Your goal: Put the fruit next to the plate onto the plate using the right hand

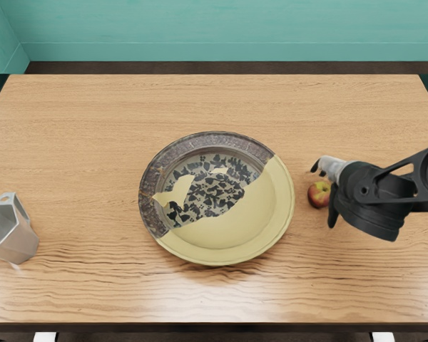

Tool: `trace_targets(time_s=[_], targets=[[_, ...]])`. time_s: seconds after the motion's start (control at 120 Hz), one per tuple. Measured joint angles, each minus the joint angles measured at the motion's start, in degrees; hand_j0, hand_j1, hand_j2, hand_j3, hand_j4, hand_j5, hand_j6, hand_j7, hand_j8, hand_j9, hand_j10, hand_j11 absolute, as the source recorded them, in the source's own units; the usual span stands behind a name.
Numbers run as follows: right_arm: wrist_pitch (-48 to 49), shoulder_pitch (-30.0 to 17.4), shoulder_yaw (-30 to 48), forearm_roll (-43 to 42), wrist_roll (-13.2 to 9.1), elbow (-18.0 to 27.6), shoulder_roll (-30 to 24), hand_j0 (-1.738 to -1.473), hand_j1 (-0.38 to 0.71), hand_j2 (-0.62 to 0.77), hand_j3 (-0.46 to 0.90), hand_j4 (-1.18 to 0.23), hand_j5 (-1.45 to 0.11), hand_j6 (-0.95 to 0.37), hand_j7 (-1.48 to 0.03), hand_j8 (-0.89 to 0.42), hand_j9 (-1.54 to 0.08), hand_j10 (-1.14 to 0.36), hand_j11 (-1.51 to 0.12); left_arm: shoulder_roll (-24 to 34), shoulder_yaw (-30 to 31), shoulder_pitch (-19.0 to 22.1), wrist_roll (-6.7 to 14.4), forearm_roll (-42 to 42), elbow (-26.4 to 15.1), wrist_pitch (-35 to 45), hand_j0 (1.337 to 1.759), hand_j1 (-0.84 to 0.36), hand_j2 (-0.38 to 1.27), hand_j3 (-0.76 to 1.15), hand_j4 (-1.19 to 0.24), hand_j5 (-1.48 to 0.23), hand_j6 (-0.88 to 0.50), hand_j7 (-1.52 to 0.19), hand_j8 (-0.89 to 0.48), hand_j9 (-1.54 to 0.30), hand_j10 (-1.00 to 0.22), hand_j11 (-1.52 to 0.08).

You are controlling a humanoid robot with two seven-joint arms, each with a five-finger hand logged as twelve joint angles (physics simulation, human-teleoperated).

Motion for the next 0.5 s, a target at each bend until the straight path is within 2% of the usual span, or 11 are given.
trace_targets(time_s=[0.183,0.5], targets=[[-0.02,-0.39,-0.18,0.04,0.00,-0.35,-0.16,-1.658,-0.08,-0.04,0.00,-0.23,-0.29,-0.23,-0.29,-0.23,-0.29,-0.23,-0.29,0.00,0.00,0.00,0.01,0.00,0.00,-0.03,1.658,0.34,0.00,0.00,-0.01,-0.01,-0.01,-0.01,-0.01,-0.01,-0.01,-0.01],[-0.02,-1.88,1.55,-0.18,0.00,-4.65,1.07,-1.658,-0.07,-0.05,0.00,-0.23,-0.30,-0.23,-0.30,-0.23,-0.30,-0.23,-0.30,0.00,0.00,0.00,0.02,0.00,0.00,-0.01,1.658,0.34,0.00,0.00,-0.01,-0.01,-0.01,-0.01,-0.01,-0.01,-0.01,-0.01]])
